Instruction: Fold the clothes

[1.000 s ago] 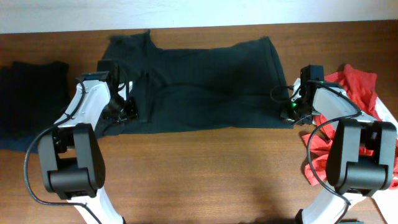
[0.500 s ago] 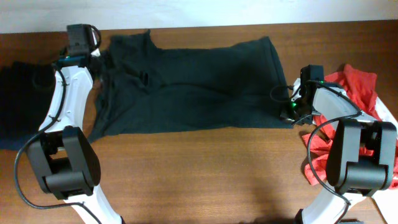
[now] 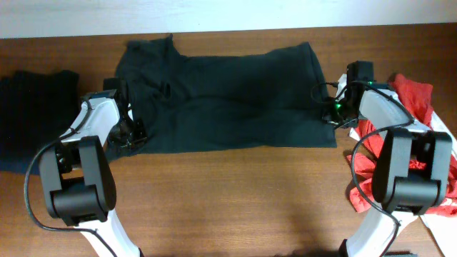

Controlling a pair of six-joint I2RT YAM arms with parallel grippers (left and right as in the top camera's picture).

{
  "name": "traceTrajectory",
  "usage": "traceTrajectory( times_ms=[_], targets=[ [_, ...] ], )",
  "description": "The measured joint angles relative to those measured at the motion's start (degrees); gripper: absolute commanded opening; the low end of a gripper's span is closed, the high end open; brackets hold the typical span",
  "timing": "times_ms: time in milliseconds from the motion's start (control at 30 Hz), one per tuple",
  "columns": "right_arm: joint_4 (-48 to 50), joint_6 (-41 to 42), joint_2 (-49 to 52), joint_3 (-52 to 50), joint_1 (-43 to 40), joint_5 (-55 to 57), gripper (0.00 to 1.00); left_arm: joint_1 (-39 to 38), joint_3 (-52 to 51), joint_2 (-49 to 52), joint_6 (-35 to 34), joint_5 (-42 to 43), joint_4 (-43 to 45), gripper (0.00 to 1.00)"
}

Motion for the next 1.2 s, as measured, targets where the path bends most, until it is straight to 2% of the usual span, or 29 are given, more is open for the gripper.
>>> traceTrajectory(
  times_ms=[33, 67, 133, 200, 333, 567, 600, 633, 833, 867, 900, 933, 1000, 1033, 1067, 1133, 1200],
  targets=[
    [0.7, 0.07, 0.72, 0.0, 0.0, 0.02, 0.35, 0.0, 0.0, -0.02, 0.0, 0.0, 0.0, 0.28],
    [1.07, 0.04, 0.72, 0.0, 0.0, 0.02, 0.3, 0.0, 0.0, -0.02, 0.0, 0.0, 0.02, 0.28],
    [1.99, 0.09, 1.07, 0.0, 0.0, 0.02, 0.08, 0.0, 0.0, -0.02, 0.0, 0.0, 0.09, 0.27],
    [2.08, 0.17, 1.2, 0.0, 0.0, -0.09, 0.1, 0.0, -0.04, -0.04, 0.0, 0.0, 0.15, 0.28],
    [-0.72, 0.07, 1.49, 1.55, 0.0, 0.48, 0.2, 0.0, -0.13, -0.11, 0.0, 0.0, 0.2, 0.27],
    [-3.19, 0.07, 1.84, 4.81, 0.0, 3.1, 0.19, 0.0, -0.15, -0.11, 0.0, 0.0, 0.22, 0.28],
    [-3.19, 0.07, 1.84, 4.81, 0.0, 3.13, 0.15, 0.0, -0.15, -0.11, 0.0, -0.02, 0.22, 0.28],
    [-3.19, 0.04, 1.84, 4.81, 0.0, 3.1, 0.04, 0.0, -0.15, -0.11, 0.0, 0.0, 0.22, 0.28],
    [-3.61, -1.44, 1.84, 4.83, 0.0, -0.35, 0.04, 0.0, -0.15, -0.11, 0.0, 0.0, 0.22, 0.27],
    [-3.04, -1.7, 1.9, 5.53, -0.09, -2.75, 0.12, 0.0, -0.15, -0.11, 0.0, 0.0, 0.22, 0.28],
    [-0.74, -1.27, 1.9, 6.88, -0.44, -5.33, 0.29, 0.0, -0.15, -0.11, 0.0, 0.0, 0.22, 0.27],
    [3.54, -0.15, 1.95, 8.41, -1.05, -7.21, 0.36, 0.0, -0.15, -0.11, 0.0, 0.0, 0.22, 0.27],
    [8.33, 1.18, 1.95, 9.4, -2.64, -8.2, 0.32, 0.0, -0.15, -0.11, 0.0, 0.0, 0.24, 0.27],
    [7.65, 1.81, 1.95, 9.51, -3.5, -8.35, 0.19, 0.0, -0.15, -0.11, 0.0, 0.0, 0.24, 0.27],
    [5.25, 2.03, 1.95, 9.57, -4.09, -8.52, 0.15, 0.0, -0.15, -0.11, 0.0, 0.0, 0.22, 0.28],
    [-10.62, 1.31, 2.01, 9.99, -4.35, -8.72, 0.11, 0.0, -0.22, -0.15, 0.0, 0.0, 0.22, 0.27],
    [-17.44, -1.07, 2.01, 9.73, -3.74, -8.9, 0.11, 0.0, -0.35, -0.22, 0.0, 0.0, 0.24, 0.28]
  ],
)
